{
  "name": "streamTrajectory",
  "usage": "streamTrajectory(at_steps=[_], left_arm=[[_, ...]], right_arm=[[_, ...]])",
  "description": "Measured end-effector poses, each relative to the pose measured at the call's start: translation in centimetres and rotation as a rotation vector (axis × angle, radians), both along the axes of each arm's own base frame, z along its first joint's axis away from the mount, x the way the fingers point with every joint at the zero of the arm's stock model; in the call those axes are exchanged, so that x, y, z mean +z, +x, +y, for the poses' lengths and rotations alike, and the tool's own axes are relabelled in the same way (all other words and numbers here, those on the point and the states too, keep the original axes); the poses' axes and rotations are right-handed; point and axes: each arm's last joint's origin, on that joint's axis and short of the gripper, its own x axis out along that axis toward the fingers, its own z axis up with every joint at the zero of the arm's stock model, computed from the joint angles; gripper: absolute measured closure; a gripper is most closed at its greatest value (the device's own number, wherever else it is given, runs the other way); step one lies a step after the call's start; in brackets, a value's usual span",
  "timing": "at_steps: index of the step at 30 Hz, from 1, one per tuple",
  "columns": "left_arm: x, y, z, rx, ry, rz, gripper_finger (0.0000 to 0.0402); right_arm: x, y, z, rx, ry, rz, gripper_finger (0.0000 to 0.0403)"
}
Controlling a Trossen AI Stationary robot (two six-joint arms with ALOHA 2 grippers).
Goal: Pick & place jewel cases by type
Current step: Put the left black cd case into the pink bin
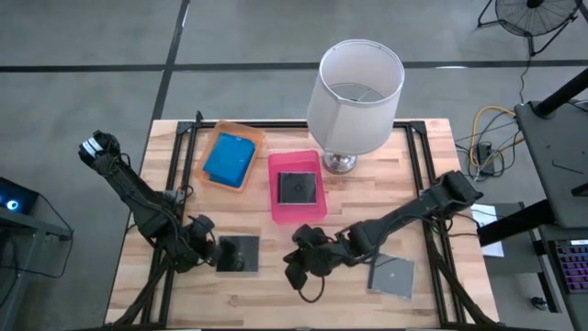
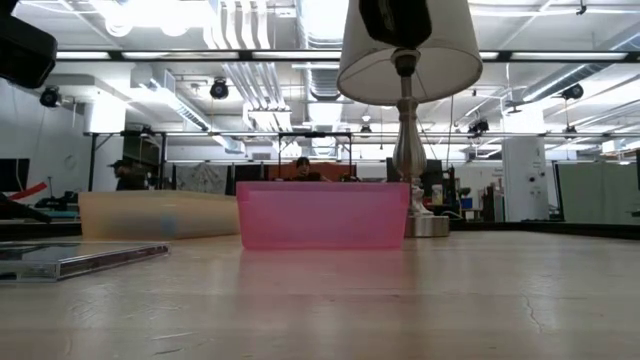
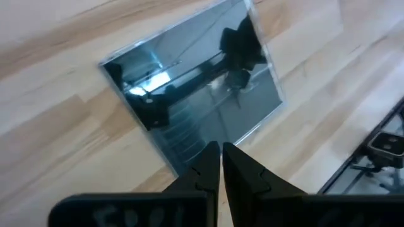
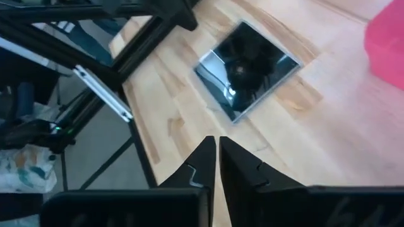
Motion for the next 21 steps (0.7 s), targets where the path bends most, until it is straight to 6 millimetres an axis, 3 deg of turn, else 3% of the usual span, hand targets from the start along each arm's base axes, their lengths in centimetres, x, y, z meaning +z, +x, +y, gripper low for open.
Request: streamTrajectory(at_steps=[8, 21], left_arm=[[0.0, 0.0, 0.0, 0.000, 0.006, -0.012, 0.0401], [-0.2, -0.8, -0.4, 0.014, -0.009, 0.017, 0.0401]], right_arm=[[-0.6, 0.5, -0.4, -0.012, 0.027, 0.007, 0.0332], [-7.0, 5.0, 2.1, 0.008, 0.262, -0.070, 0.0236]])
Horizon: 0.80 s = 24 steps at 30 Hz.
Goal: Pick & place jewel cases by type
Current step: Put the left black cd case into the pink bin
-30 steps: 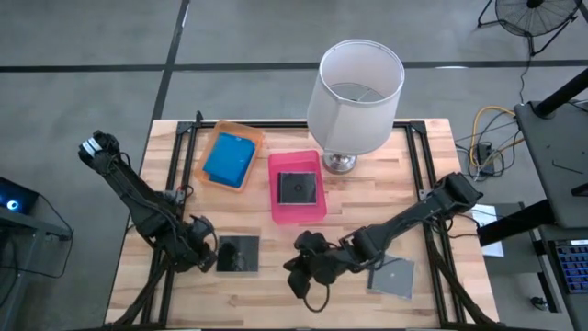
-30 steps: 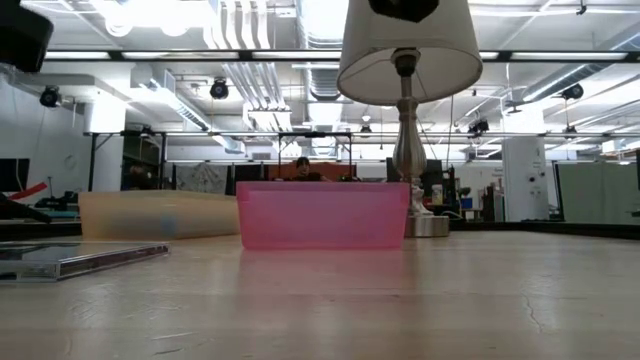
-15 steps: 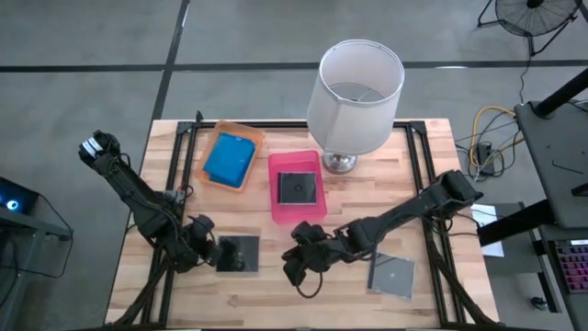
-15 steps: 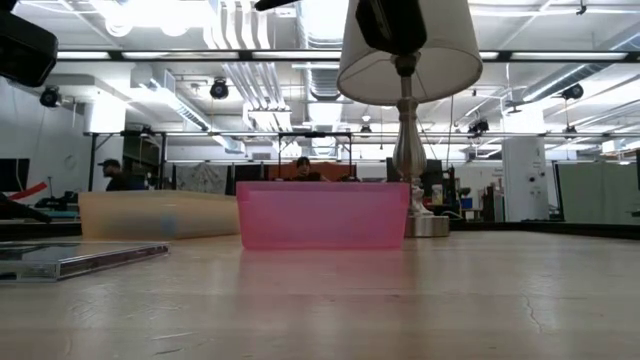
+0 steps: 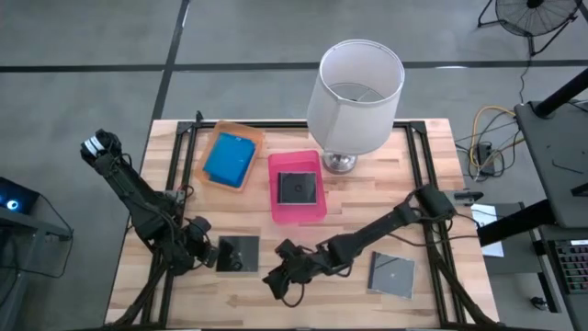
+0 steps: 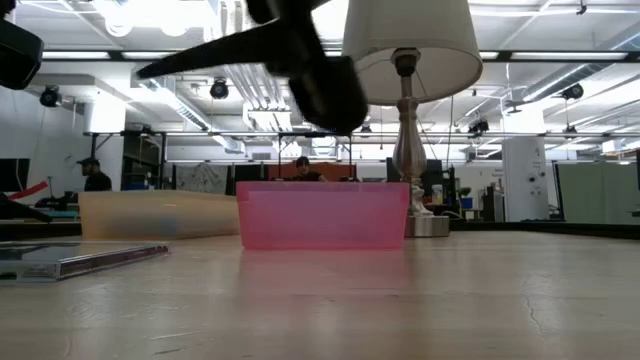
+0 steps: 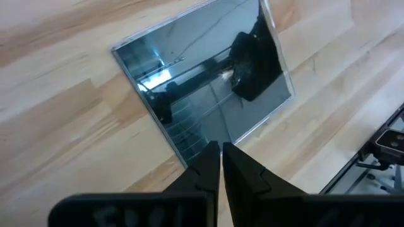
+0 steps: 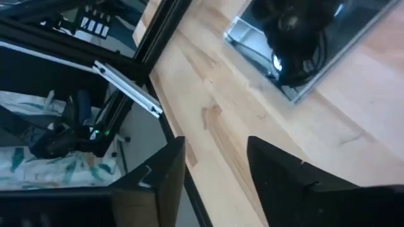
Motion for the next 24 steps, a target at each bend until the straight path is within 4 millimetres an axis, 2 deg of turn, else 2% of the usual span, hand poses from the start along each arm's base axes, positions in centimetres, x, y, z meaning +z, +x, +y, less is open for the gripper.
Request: streamTrajectory(at_steps=[10, 18, 24], left_arm=[[-0.4, -0.3, -0.5, 0.013, -0.007, 0.022, 0.0401], [-1.0, -0.4, -1.1, 0.060, -0.016, 0.056, 0.0401], [-1.6, -0.3, -1.5, 0.084, -0.007, 0.078, 0.0401]], right_arm=[[-1.0, 1.2, 0.3, 0.022, 0.000, 0.013, 0.0168], [-1.4, 1.3, -0.6, -0.132, -0.040, 0.021, 0.0126], [-3.0, 1.5, -1.2, -0.172, -0.042, 0.082, 0.0103]])
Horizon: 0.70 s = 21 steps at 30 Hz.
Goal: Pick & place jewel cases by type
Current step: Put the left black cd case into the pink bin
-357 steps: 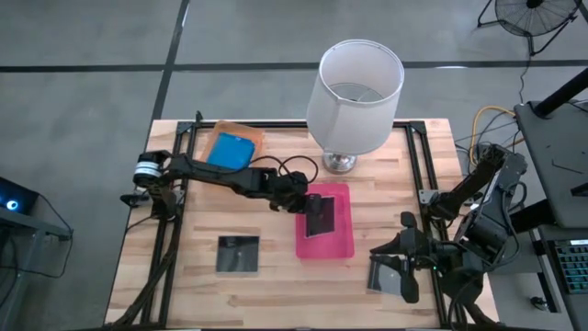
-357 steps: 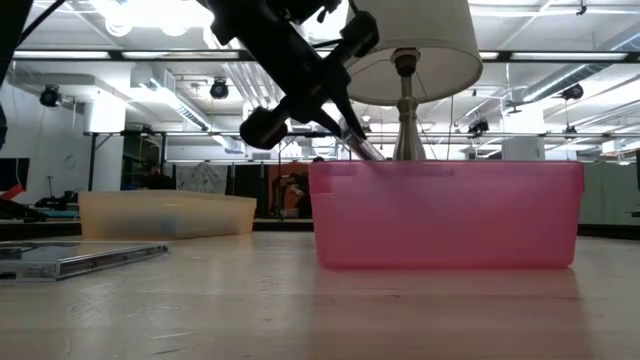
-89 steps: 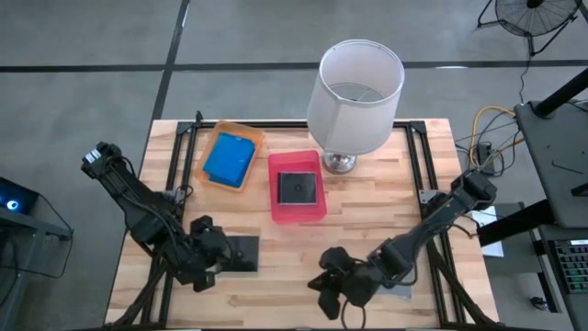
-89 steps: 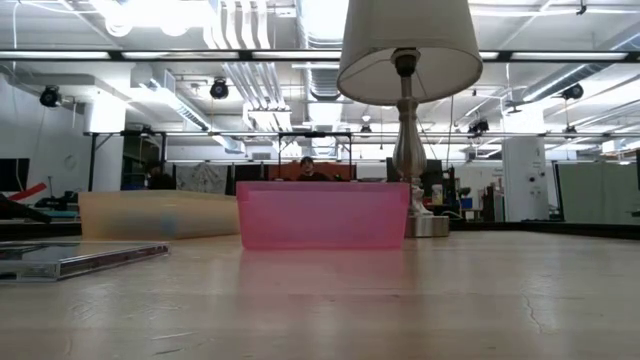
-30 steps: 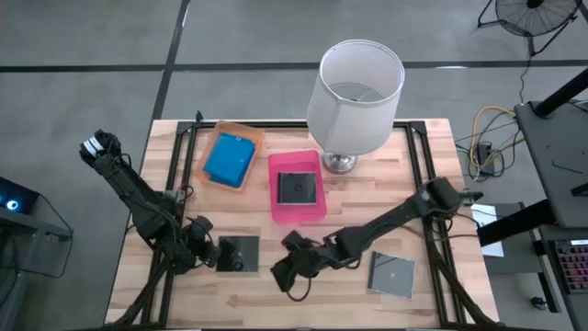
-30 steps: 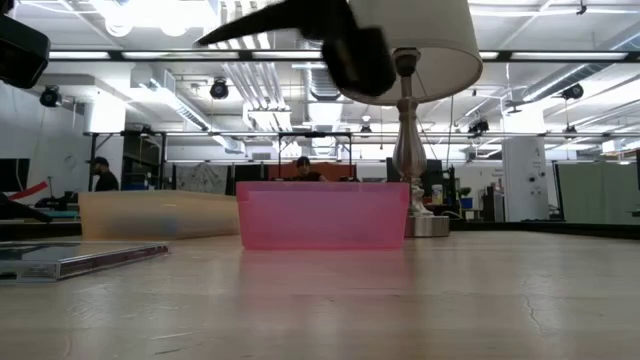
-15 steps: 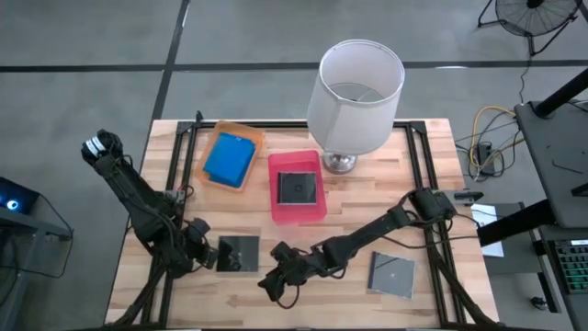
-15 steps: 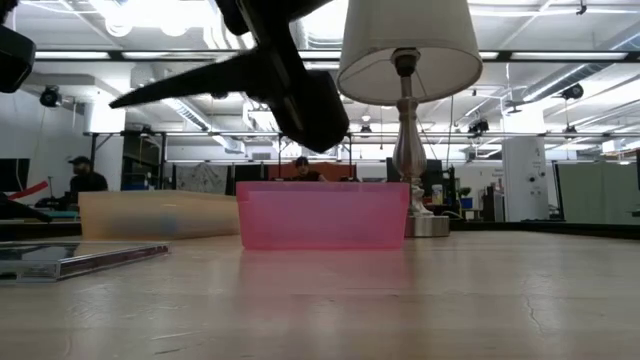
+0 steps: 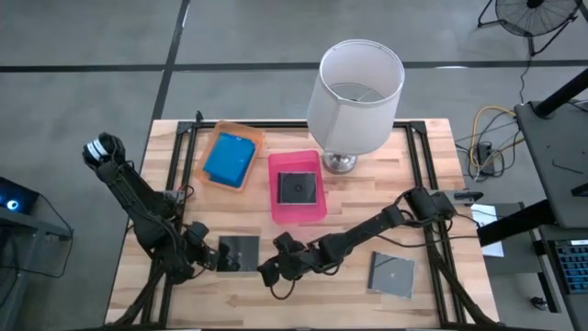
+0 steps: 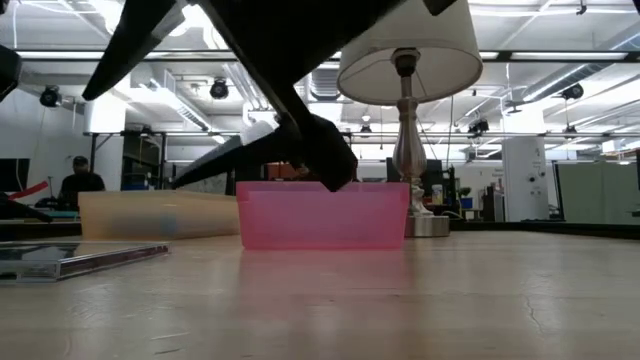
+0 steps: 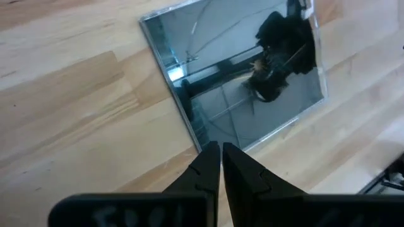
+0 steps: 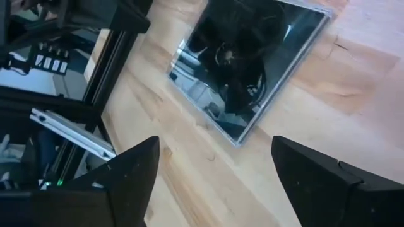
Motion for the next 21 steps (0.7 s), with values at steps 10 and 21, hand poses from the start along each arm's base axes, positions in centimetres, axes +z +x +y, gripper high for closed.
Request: streamTrajectory(at_steps=[10, 21], left_arm=[[-1.4, -0.2, -0.2, 0.045, 0.035, 0.137, 0.0401], [-2.7, 0.3, -0.8, 0.061, 0.077, 0.164, 0.0401]], right_arm=[[-1.0, 0.3, -0.4, -0.022, 0.004, 0.017, 0.0077], [-1.4, 0.6, -2.0, -0.059, 0.015, 0.067, 0.0076]])
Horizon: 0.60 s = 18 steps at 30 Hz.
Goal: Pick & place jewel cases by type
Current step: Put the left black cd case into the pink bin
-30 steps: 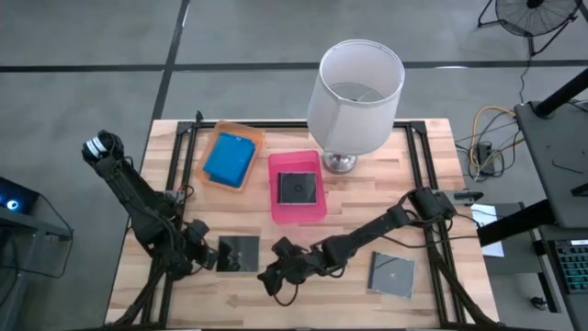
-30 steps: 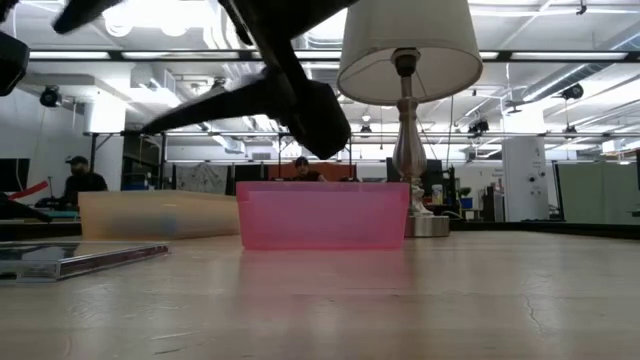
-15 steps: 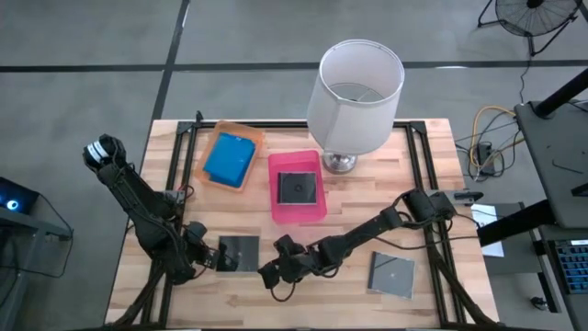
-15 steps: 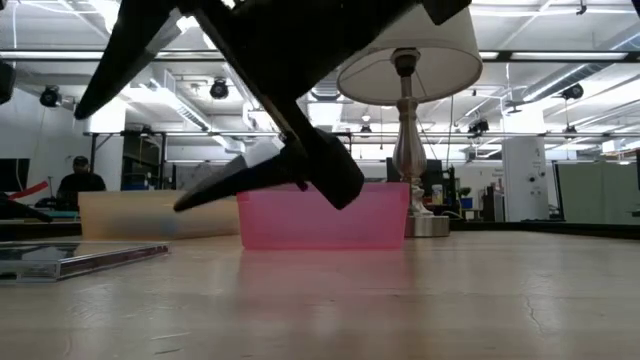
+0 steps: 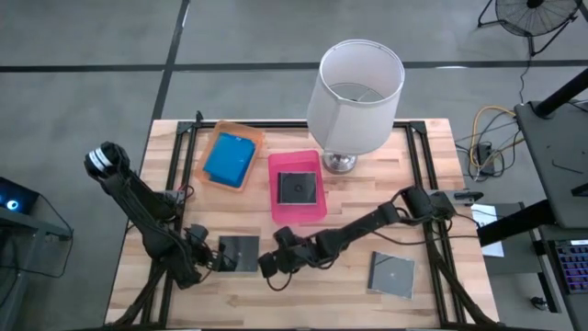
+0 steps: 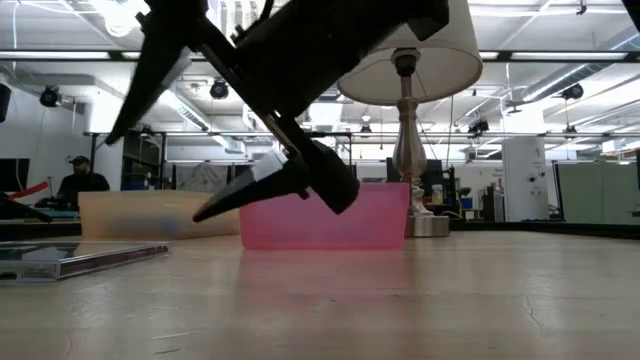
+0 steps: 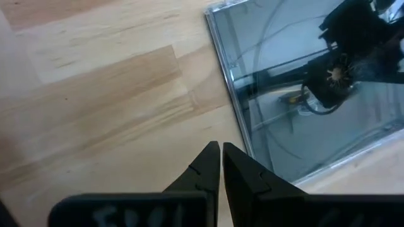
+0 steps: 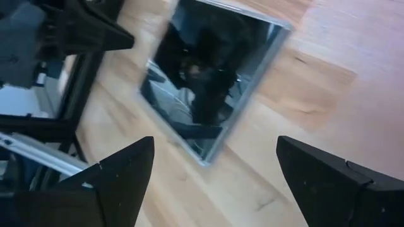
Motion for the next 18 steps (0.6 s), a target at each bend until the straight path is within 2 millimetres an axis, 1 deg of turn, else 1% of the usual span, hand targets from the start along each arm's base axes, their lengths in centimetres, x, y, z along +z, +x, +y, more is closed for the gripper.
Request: streamTrajectory(at_steps=[4, 9, 14, 18], left_arm=[[-0.4, 0.1, -0.1, 0.008, 0.028, 0.000, 0.0401], [-1.0, 0.4, -0.3, 0.014, 0.055, -0.012, 0.0401], [-1.6, 0.7, -0.8, 0.009, 0.055, -0.016, 0.0401], [-2.1, 1.0, -1.2, 0.005, 0.053, -0.026, 0.0401]], right_arm=[[-0.4, -0.2, -0.5, -0.005, 0.000, 0.059, 0.0076], [-0.6, -0.4, -0.7, -0.046, 0.032, 0.089, 0.0076], [-2.0, -0.1, -0.9, -0.053, 0.088, 0.119, 0.0076], [-2.7, 0.2, -0.7, -0.062, 0.132, 0.119, 0.0076]])
